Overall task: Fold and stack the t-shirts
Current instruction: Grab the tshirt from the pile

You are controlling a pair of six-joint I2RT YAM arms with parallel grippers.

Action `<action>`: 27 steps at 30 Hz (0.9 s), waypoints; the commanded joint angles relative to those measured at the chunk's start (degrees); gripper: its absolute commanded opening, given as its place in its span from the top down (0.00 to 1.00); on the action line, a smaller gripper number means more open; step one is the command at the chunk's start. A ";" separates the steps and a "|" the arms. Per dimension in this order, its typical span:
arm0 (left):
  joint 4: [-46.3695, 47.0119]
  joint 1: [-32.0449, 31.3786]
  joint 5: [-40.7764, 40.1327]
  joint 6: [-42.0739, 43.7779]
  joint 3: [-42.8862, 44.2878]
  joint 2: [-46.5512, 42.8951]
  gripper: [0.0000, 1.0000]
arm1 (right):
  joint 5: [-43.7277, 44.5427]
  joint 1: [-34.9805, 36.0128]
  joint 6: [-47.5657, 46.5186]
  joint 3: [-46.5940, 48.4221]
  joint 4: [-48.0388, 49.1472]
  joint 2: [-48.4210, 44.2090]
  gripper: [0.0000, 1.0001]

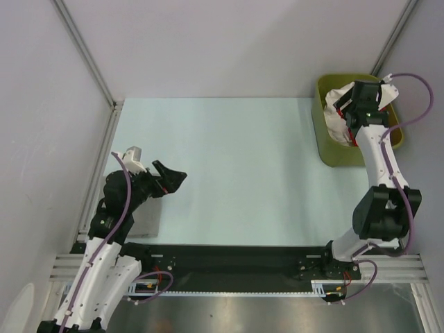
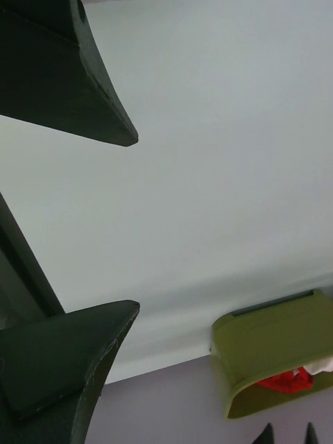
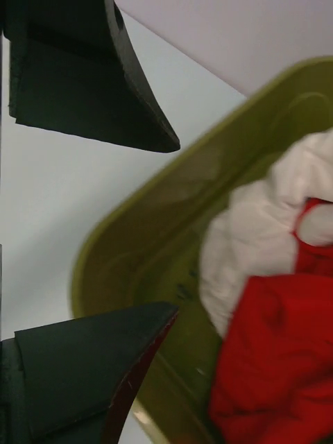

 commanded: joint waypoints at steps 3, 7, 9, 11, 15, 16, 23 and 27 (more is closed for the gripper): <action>1.32 0.52 6.88 5.49 1.10 0.53 0.00 | 11.68 -5.14 -10.83 12.29 8.16 13.97 0.09; 0.62 0.52 6.71 6.72 0.92 1.06 0.00 | 9.66 -8.14 -12.04 21.86 6.58 23.32 0.12; 0.01 0.52 6.62 6.63 0.48 1.23 0.00 | 11.07 -8.93 -13.46 26.09 5.62 26.32 0.12; -0.17 0.52 6.62 6.63 0.39 1.50 0.00 | 10.54 -9.55 -13.73 28.12 3.95 29.13 0.13; -0.26 0.52 5.74 6.54 0.57 2.73 0.02 | 6.33 -11.31 -12.77 27.60 3.59 29.93 0.22; -0.26 0.52 5.74 6.54 0.66 2.90 0.02 | 5.97 -11.40 -12.50 27.25 3.59 29.93 0.23; -0.34 0.52 5.57 6.89 0.48 3.08 0.02 | 4.30 -11.57 -11.01 23.12 4.12 29.05 0.36; -1.31 0.61 5.13 7.42 0.83 3.08 0.02 | 3.33 -11.57 -9.86 19.08 5.78 27.38 0.36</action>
